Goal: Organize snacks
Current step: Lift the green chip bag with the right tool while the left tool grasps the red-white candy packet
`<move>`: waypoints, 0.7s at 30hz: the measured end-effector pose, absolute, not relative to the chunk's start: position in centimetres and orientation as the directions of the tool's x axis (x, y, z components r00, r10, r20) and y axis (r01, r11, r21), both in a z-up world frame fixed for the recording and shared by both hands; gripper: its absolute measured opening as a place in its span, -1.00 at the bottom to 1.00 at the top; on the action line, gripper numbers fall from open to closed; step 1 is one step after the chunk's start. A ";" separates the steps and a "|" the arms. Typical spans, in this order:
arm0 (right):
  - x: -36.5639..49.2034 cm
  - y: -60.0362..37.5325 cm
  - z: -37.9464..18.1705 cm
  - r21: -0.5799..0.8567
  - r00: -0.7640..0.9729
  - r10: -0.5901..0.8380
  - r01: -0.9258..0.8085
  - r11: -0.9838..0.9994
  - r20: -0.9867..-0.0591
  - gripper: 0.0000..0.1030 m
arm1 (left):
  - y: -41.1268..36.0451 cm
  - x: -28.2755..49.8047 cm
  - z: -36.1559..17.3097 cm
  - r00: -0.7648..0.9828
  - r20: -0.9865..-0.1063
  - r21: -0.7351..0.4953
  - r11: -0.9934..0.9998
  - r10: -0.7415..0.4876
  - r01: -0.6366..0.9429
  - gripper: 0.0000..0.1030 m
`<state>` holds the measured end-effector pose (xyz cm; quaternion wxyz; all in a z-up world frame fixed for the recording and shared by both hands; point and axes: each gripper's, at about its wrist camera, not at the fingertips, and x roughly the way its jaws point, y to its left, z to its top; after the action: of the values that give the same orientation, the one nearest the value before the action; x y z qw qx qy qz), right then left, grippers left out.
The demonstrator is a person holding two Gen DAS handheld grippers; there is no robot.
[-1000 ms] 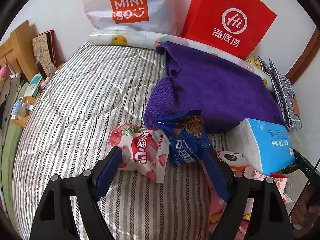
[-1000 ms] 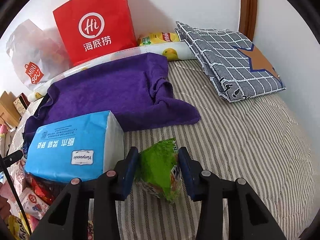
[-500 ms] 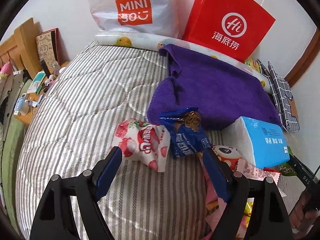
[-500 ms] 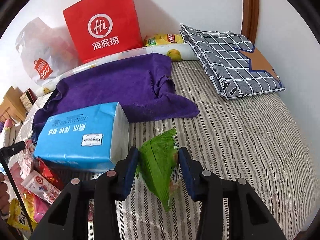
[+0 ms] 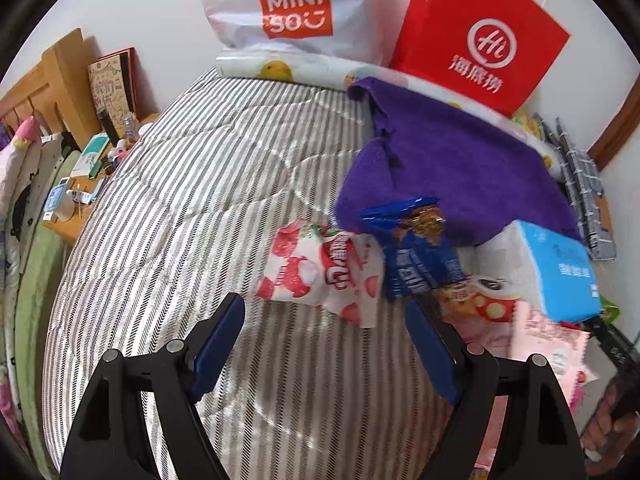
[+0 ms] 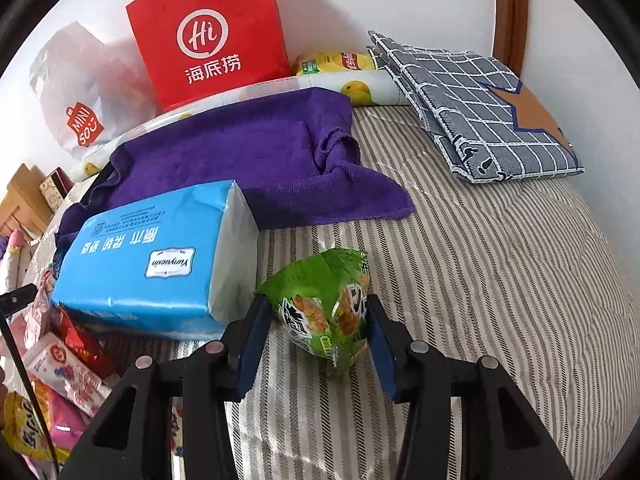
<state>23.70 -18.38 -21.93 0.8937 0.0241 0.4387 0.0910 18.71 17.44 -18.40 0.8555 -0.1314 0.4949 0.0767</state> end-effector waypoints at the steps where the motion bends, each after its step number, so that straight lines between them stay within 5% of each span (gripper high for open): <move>1: 23.6 -18.5 -21.9 0.124 0.600 0.184 -0.140 0.982 -0.779 -0.12 | 17.6 18.8 -18.6 0.495 -0.869 -0.149 0.953 0.002 -0.265 0.59; 21: 24.0 -19.4 -21.6 0.141 0.598 0.175 -0.105 0.984 -0.782 -0.12 | 16.6 21.3 -20.6 0.503 -0.860 -0.031 0.976 0.084 -0.215 0.22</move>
<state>24.04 -19.42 -21.62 0.8931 0.0399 0.4412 0.0785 21.29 16.61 -20.58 0.8644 -0.0669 0.4907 0.0864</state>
